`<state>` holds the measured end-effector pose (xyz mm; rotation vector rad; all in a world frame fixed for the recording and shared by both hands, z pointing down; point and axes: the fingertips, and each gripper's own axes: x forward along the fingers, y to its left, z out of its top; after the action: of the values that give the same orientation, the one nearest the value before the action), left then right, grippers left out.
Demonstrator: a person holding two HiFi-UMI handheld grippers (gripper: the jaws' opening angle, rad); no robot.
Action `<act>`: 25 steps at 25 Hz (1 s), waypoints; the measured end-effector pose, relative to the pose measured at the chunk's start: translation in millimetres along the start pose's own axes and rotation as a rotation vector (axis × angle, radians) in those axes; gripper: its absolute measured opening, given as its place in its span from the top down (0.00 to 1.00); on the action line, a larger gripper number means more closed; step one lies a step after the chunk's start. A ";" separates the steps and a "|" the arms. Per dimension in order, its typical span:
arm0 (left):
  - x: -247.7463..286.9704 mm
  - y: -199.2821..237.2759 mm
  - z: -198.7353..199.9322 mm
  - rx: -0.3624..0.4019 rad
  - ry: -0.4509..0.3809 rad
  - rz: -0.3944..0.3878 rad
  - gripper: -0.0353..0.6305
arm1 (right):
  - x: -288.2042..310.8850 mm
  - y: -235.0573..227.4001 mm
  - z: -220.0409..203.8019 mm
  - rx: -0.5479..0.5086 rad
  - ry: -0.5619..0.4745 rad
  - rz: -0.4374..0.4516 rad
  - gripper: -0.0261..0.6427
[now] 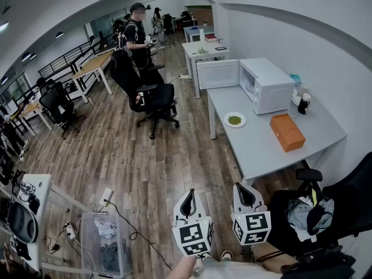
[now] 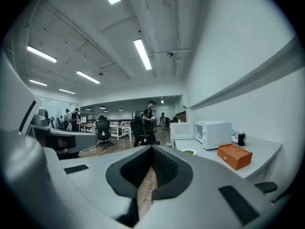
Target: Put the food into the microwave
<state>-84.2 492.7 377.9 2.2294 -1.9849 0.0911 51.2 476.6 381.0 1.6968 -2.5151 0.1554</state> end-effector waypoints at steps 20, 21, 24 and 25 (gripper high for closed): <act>9.4 47.0 -2.7 0.001 0.024 0.005 0.95 | 26.8 24.1 -11.5 0.049 0.033 -0.016 0.94; 10.9 50.7 -1.6 0.002 0.023 0.005 0.95 | 28.7 25.2 -11.9 0.047 0.037 -0.018 0.94; 17.7 59.7 -1.2 0.000 0.026 0.009 0.95 | 34.6 25.4 -13.2 0.042 0.047 -0.024 0.94; 20.1 60.9 -2.3 0.000 0.030 0.007 0.95 | 36.2 24.2 -14.2 0.041 0.049 -0.027 0.94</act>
<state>-142.1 466.7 387.7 2.2082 -1.9771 0.1249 15.6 454.5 399.6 1.7196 -2.4692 0.2449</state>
